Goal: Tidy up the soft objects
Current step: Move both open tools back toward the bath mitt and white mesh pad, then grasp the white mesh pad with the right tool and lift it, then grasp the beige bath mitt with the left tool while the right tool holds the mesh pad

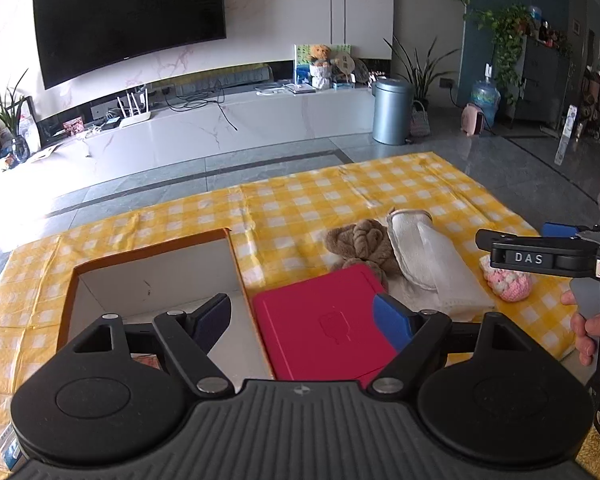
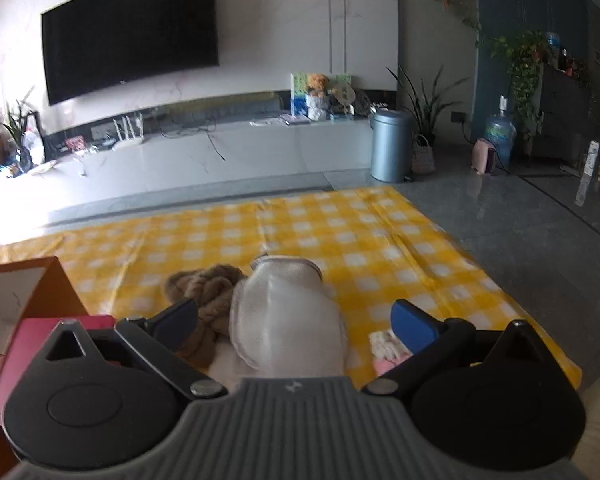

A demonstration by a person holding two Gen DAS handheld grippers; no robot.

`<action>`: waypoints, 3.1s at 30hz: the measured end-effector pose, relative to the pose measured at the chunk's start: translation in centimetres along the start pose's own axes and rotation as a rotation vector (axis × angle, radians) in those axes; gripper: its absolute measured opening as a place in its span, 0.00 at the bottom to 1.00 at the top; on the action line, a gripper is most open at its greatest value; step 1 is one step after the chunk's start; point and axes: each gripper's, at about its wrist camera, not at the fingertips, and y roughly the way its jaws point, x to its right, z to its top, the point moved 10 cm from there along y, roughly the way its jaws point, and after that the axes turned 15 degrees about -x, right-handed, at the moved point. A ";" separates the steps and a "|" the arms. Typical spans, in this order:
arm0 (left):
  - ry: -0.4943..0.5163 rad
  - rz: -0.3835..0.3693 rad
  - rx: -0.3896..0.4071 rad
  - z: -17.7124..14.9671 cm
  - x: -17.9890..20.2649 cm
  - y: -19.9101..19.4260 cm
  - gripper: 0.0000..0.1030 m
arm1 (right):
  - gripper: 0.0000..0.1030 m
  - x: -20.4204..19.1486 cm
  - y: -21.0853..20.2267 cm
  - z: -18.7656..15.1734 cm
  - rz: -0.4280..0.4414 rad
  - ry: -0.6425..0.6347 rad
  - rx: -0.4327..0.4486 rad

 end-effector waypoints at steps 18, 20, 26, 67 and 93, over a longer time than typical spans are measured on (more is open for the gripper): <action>0.084 0.020 -0.096 0.1 7.3 7.3 0.91 | 0.98 0.6 10.6 -3.0 0.042 0.044 -0.250; 0.076 0.018 -0.107 -0.1 7.7 7.7 0.91 | 0.98 0.6 11.6 -3.1 0.043 0.046 -0.264; 0.078 0.004 -0.134 -0.5 8.4 7.8 0.91 | 0.97 0.5 14.4 -4.1 0.122 0.116 -0.341; 0.172 -0.133 -0.293 7.4 15.6 17.3 0.91 | 0.09 7.8 7.9 -2.5 0.326 0.421 -0.109; -0.063 -0.304 -0.493 4.1 14.4 22.8 0.40 | 0.09 6.5 8.8 -3.3 0.305 0.326 -0.173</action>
